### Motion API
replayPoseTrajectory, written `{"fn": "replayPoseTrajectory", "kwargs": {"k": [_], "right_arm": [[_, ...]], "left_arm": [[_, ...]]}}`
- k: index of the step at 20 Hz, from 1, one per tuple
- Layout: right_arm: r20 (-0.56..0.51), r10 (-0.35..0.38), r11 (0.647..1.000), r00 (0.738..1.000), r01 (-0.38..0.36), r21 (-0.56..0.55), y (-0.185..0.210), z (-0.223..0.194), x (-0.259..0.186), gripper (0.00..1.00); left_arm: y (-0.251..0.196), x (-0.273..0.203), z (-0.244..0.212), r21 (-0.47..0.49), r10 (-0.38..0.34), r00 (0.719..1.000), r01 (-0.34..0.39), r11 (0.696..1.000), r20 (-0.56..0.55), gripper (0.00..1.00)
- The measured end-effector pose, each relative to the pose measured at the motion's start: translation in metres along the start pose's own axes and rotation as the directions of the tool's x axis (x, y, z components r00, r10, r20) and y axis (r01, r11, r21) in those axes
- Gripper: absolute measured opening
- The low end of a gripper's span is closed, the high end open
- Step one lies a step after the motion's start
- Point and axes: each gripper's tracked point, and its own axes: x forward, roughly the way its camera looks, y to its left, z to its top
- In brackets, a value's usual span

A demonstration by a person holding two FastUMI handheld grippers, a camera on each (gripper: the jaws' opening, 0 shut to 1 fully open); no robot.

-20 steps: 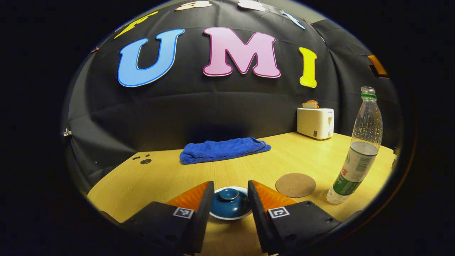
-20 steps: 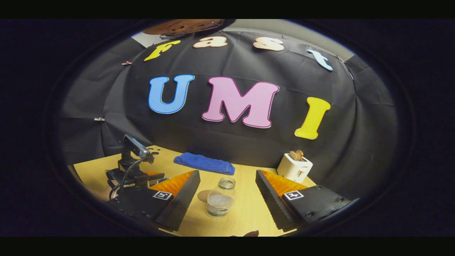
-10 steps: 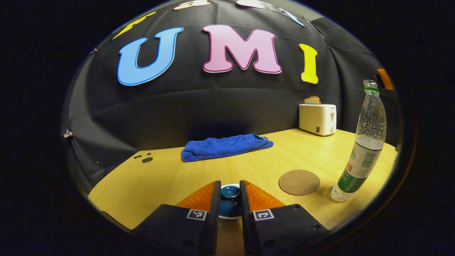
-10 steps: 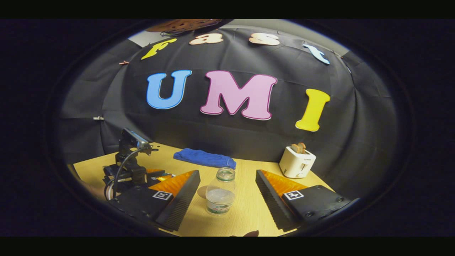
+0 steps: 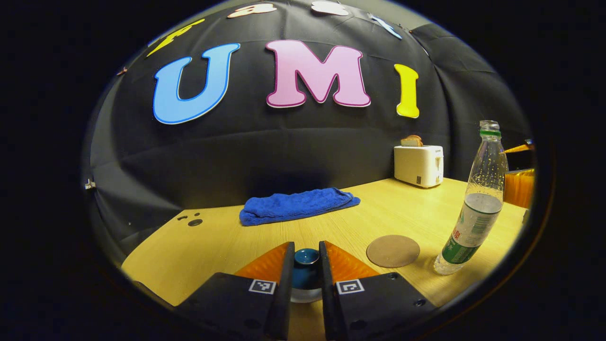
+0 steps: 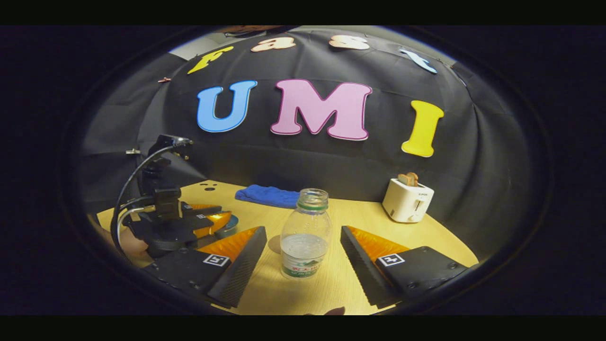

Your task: Open the teacup lid with one hand, grasp the water bottle and pour water into the teacup with the other hand; after pouring, place the water bottle on the coaster and then close the teacup lid.

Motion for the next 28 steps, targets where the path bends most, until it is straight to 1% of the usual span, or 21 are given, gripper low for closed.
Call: {"fn": "replayPoseTrajectory", "kwargs": {"k": [4, 6, 7, 8, 10, 13, 16, 17, 18, 19, 20, 21, 22, 25, 26, 28], "right_arm": [[-0.009, -0.003, 1.0, 1.0, 0.003, 0.005, -0.002, -0.007, 0.003, 0.96], [-0.017, 0.004, 1.0, 1.0, -0.004, 0.008, -0.001, -0.012, 0.006, 0.96], [-0.019, 0.009, 1.0, 1.0, -0.009, 0.007, 0.0, -0.015, 0.008, 0.96], [-0.025, 0.013, 1.0, 1.0, -0.013, 0.007, 0.001, -0.02, 0.009, 0.96], [-0.033, 0.022, 1.0, 0.999, -0.022, 0.019, 0.003, -0.031, 0.015, 0.97], [-0.048, 0.033, 0.999, 0.998, -0.031, 0.036, 0.007, -0.052, 0.024, 0.98], [-0.046, 0.025, 0.998, 0.999, -0.023, 0.053, 0.003, -0.062, 0.036, 0.98], [-0.039, 0.026, 0.998, 0.999, -0.024, 0.056, 0.003, -0.061, 0.039, 0.98], [-0.033, 0.026, 0.998, 0.999, -0.025, 0.058, 0.004, -0.061, 0.043, 0.98], [-0.033, 0.025, 0.998, 0.999, -0.023, 0.055, 0.004, -0.062, 0.047, 0.98], [-0.033, 0.026, 0.999, 0.999, -0.024, 0.048, 0.004, -0.062, 0.048, 0.95], [-0.034, 0.04, 0.998, 0.999, -0.038, 0.048, 0.006, -0.061, 0.05, 0.81], [-0.047, 0.052, 0.997, 0.998, -0.05, 0.05, 0.009, -0.062, 0.053, 0.8], [-0.054, 0.049, 0.999, 0.997, -0.048, 0.021, 0.009, -0.049, 0.054, 0.77], [-0.049, 0.039, 0.999, 0.998, -0.04, -0.013, 0.008, -0.043, 0.053, 0.77], [-0.057, 0.006, 0.993, 0.998, -0.012, -0.116, 0.003, -0.034, 0.058, 0.77]], "left_arm": [[-0.005, 0.0, -0.005, -0.023, -0.006, 1.0, 0.006, 1.0, -0.015, 0.32], [-0.004, -0.003, -0.007, -0.032, 0.002, 1.0, -0.003, 0.999, -0.024, 0.32], [-0.004, -0.005, -0.004, -0.033, 0.004, 1.0, -0.005, 0.999, -0.016, 0.28], [-0.003, -0.008, 0.002, -0.031, 0.008, 1.0, -0.008, 0.999, -0.004, 0.32], [0.0, -0.018, 0.012, -0.045, 0.011, 1.0, -0.011, 0.999, 0.015, 0.32], [0.017, -0.036, 0.031, -0.09, 0.048, 0.998, -0.044, 0.995, 0.043, 0.31], [0.039, -0.049, 0.039, -0.12, 0.094, 0.994, -0.088, 0.989, 0.049, 0.32], [0.044, -0.052, 0.04, -0.13, 0.104, 0.993, -0.097, 0.987, 0.049, 0.36], [0.048, -0.056, 0.041, -0.137, 0.114, 0.992, -0.106, 0.985, 0.049, 0.31], [0.052, -0.059, 0.042, -0.139, 0.123, 0.991, -0.115, 0.984, 0.049, 0.32], [0.057, -0.062, 0.042, -0.137, 0.134, 0.99, -0.127, 0.982, 0.046, 0.28], [0.06, -0.065, 0.042, -0.135, 0.143, 0.989, -0.136, 0.982, 0.046, 0.28], [0.063, -0.067, 0.043, -0.135, 0.15, 0.987, -0.143, 0.98, 0.047, 0.32], [0.069, -0.073, 0.044, -0.13, 0.163, 0.985, -0.156, 0.979, 0.049, 0.32], [0.07, -0.074, 0.046, -0.128, 0.164, 0.985, -0.156, 0.979, 0.052, 0.32], [0.071, -0.077, 0.048, -0.121, 0.161, 0.986, -0.153, 0.981, 0.054, 0.32]]}}
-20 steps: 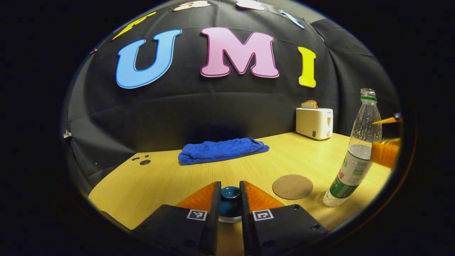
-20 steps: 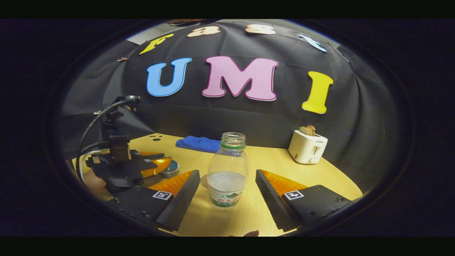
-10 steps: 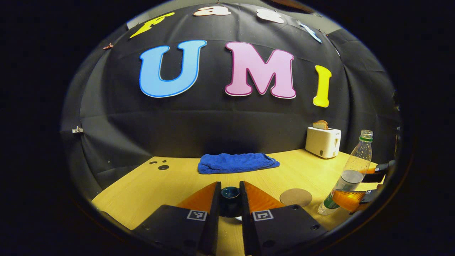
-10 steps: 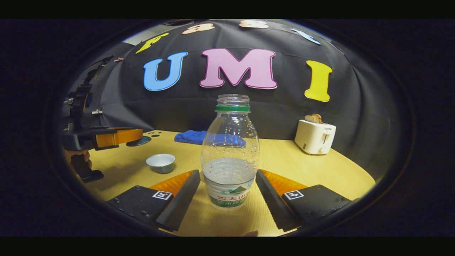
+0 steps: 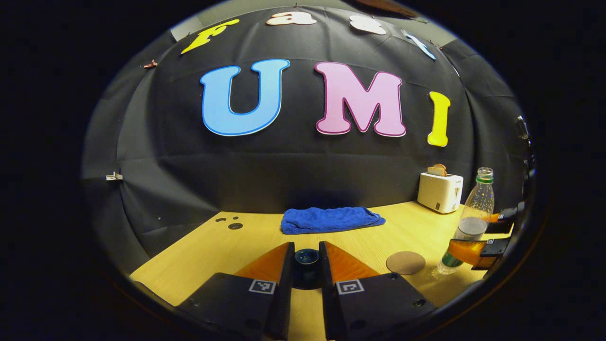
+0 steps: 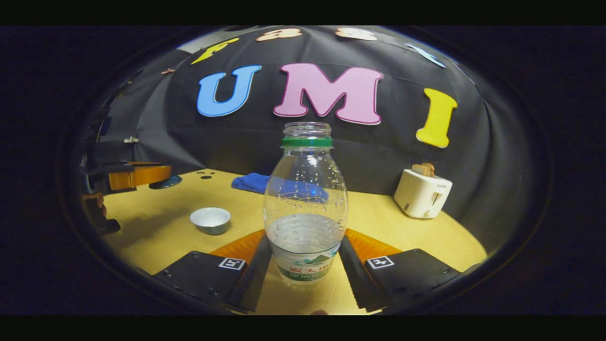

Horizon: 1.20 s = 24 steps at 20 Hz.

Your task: Open the teacup lid with one hand, grasp the water bottle and pour water into the teacup with the other hand; after pouring, place the water bottle on the coaster and then close the teacup lid.

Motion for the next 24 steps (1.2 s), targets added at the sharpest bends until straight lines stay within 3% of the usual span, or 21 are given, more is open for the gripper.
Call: {"fn": "replayPoseTrajectory", "kwargs": {"k": [4, 5, 8, 9, 11, 12, 13, 14, 15, 17, 18, 24], "right_arm": [[-0.016, -0.048, 0.984, 0.999, 0.045, -0.174, -0.004, 0.012, 0.015, 0.76], [-0.025, -0.057, 0.976, 0.998, 0.05, -0.212, -0.003, 0.013, 0.018, 0.76], [-0.032, -0.074, 0.938, 0.997, 0.059, -0.343, 0.002, 0.012, 0.033, 0.76], [-0.034, -0.072, 0.923, 0.997, 0.054, -0.381, 0.007, 0.012, 0.037, 0.76], [-0.044, -0.063, 0.897, 0.997, 0.038, -0.441, 0.014, 0.007, 0.046, 0.75], [-0.056, -0.061, 0.884, 0.997, 0.028, -0.467, 0.017, 0.003, 0.049, 0.76], [-0.067, -0.053, 0.868, 0.996, 0.013, -0.497, 0.022, 0.001, 0.053, 0.75], [-0.076, -0.051, 0.847, 0.996, 0.003, -0.531, 0.024, -0.001, 0.058, 0.75], [-0.085, -0.052, 0.824, 0.995, -0.005, -0.566, 0.027, -0.003, 0.061, 0.75], [-0.098, -0.049, 0.773, 0.994, -0.024, -0.633, 0.033, -0.007, 0.069, 0.75], [-0.099, -0.05, 0.746, 0.994, -0.029, -0.665, 0.036, -0.007, 0.073, 0.75], [-0.118, -0.046, 0.618, 0.992, -0.065, -0.784, 0.047, -0.016, 0.088, 0.75]], "left_arm": [[0.004, -0.005, 0.003, -0.007, -0.003, 1.0, 0.003, 1.0, 0.003, 0.36], [0.007, -0.007, 0.002, -0.008, -0.001, 1.0, 0.001, 1.0, 0.002, 0.31], [0.014, -0.015, 0.003, -0.003, 0.011, 1.0, -0.011, 1.0, 0.004, 0.32], [0.016, -0.017, 0.003, -0.004, 0.012, 1.0, -0.012, 1.0, 0.005, 0.36], [0.02, -0.022, 0.002, -0.006, 0.016, 1.0, -0.016, 1.0, 0.01, 0.32], [0.021, -0.023, 0.001, -0.006, 0.018, 1.0, -0.017, 1.0, 0.009, 0.36], [0.022, -0.025, -0.001, -0.009, 0.016, 1.0, -0.016, 1.0, 0.009, 0.31], [0.022, -0.027, -0.002, -0.016, 0.013, 1.0, -0.012, 1.0, 0.01, 0.36], [0.024, -0.028, -0.004, -0.025, 0.011, 1.0, -0.01, 1.0, 0.012, 0.32], [0.028, -0.03, -0.007, -0.034, 0.017, 1.0, -0.016, 0.999, 0.013, 0.36], [0.03, -0.031, -0.006, -0.032, 0.021, 1.0, -0.02, 0.999, 0.015, 0.32], [0.035, -0.035, -0.007, -0.011, 0.026, 0.999, -0.025, 1.0, 0.027, 0.32]]}}
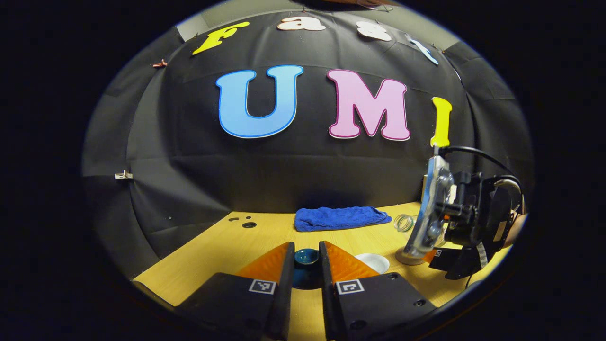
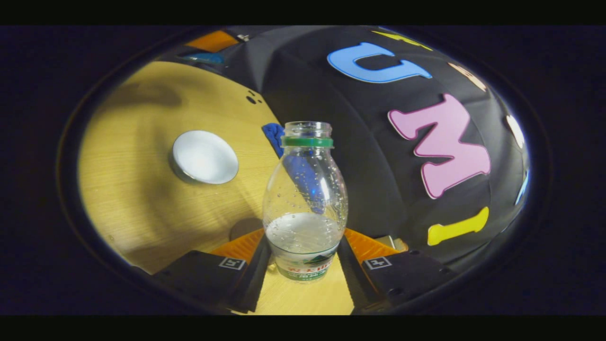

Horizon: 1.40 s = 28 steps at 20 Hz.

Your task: Open the teacup lid with one hand, grasp the water bottle and pour water into the teacup with the other hand; after pouring, place the water bottle on the coaster and then close the teacup lid.

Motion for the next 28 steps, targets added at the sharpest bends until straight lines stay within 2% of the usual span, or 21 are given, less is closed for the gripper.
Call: {"fn": "replayPoseTrajectory", "kwargs": {"k": [7, 15, 17, 18, 19, 20, 27, 28], "right_arm": [[-0.002, -0.003, 0.984, 1.0, 0.003, -0.176, 0.006, 0.004, 0.009, 0.75], [-0.015, -0.02, 0.951, 1.0, 0.014, -0.309, 0.001, 0.002, 0.018, 0.75], [-0.017, -0.036, 0.935, 0.999, 0.027, -0.354, -0.001, 0.001, 0.018, 0.75], [-0.013, -0.043, 0.924, 0.999, 0.035, -0.38, -0.002, 0.002, 0.02, 0.75], [-0.005, -0.053, 0.913, 0.999, 0.046, -0.406, -0.004, 0.003, 0.021, 0.75], [0.002, -0.059, 0.899, 0.998, 0.054, -0.435, -0.006, 0.002, 0.023, 0.75], [0.011, -0.073, 0.84, 0.997, 0.068, -0.539, -0.01, 0.0, 0.026, 0.75], [0.017, -0.078, 0.83, 0.997, 0.074, -0.553, -0.011, 0.001, 0.027, 0.72]], "left_arm": [[0.004, -0.005, -0.004, -0.012, 0.016, 1.0, -0.016, 1.0, -0.001, 0.32], [0.012, -0.01, -0.012, -0.012, 0.042, 0.999, -0.043, 0.999, -0.009, 0.32], [0.012, -0.012, -0.01, -0.022, 0.041, 0.999, -0.041, 0.999, 0.003, 0.32], [0.011, -0.013, -0.007, -0.033, 0.038, 0.999, -0.038, 0.999, 0.011, 0.36], [0.011, -0.013, -0.008, -0.037, 0.04, 0.999, -0.04, 0.999, 0.013, 0.36], [0.012, -0.014, -0.008, -0.034, 0.043, 0.999, -0.043, 0.998, 0.01, 0.31], [0.012, -0.017, -0.011, -0.028, 0.049, 0.999, -0.049, 0.998, 0.001, 0.32], [0.012, -0.018, -0.01, -0.032, 0.049, 0.999, -0.049, 0.998, 0.002, 0.32]]}}
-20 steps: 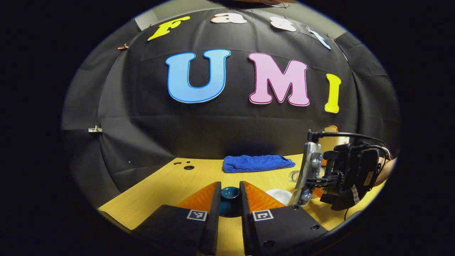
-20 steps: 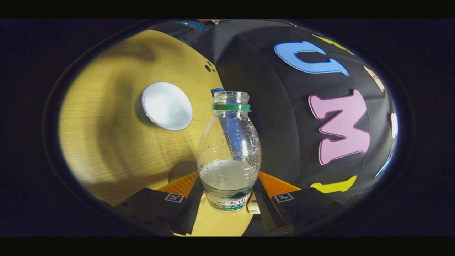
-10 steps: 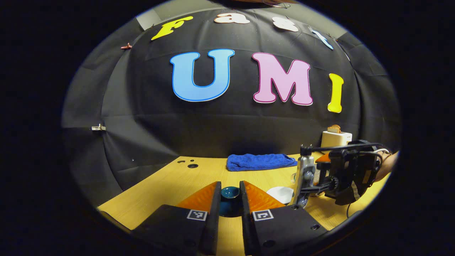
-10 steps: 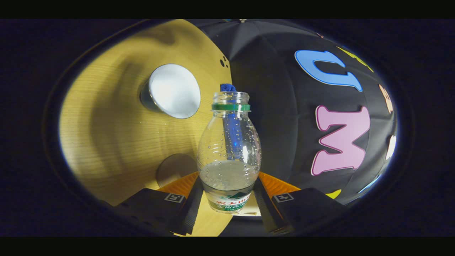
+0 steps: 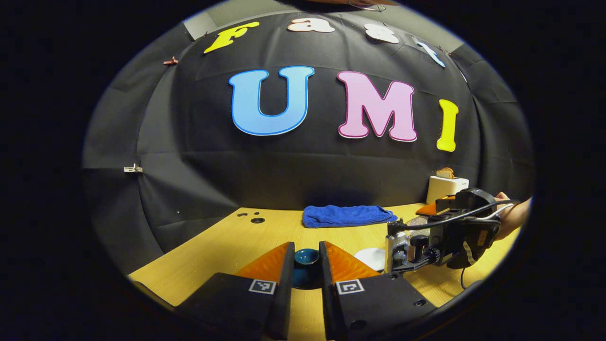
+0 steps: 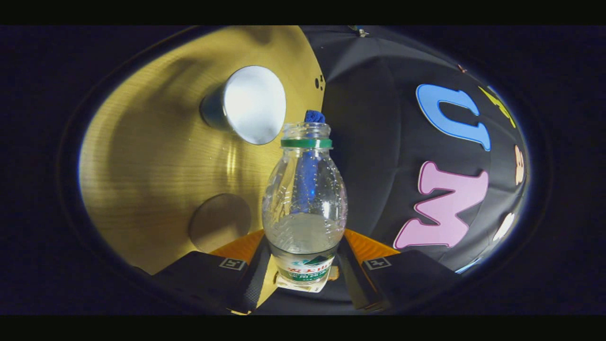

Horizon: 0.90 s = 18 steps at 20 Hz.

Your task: Open the teacup lid with one hand, grasp the water bottle and pour water into the teacup with the other hand; after pouring, place the water bottle on the coaster and then close the teacup lid.

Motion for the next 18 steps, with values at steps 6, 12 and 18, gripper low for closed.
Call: {"fn": "replayPoseTrajectory", "kwargs": {"k": [6, 12, 18], "right_arm": [[0.026, -0.031, 0.997, 0.999, 0.033, -0.075, -0.009, -0.001, 0.002, 0.75], [0.046, -0.073, 0.99, 0.996, 0.078, -0.117, -0.019, 0.002, 0.004, 0.75], [0.06, -0.099, 0.983, 0.993, 0.107, -0.152, -0.029, 0.003, 0.009, 0.75]], "left_arm": [[0.001, 0.001, -0.003, -0.001, 0.003, 1.0, -0.003, 1.0, -0.005, 0.32], [0.004, 0.001, -0.002, 0.001, 0.008, 1.0, -0.008, 1.0, -0.001, 0.27], [0.007, -0.002, -0.001, 0.003, 0.014, 1.0, -0.014, 1.0, 0.002, 0.31]]}}
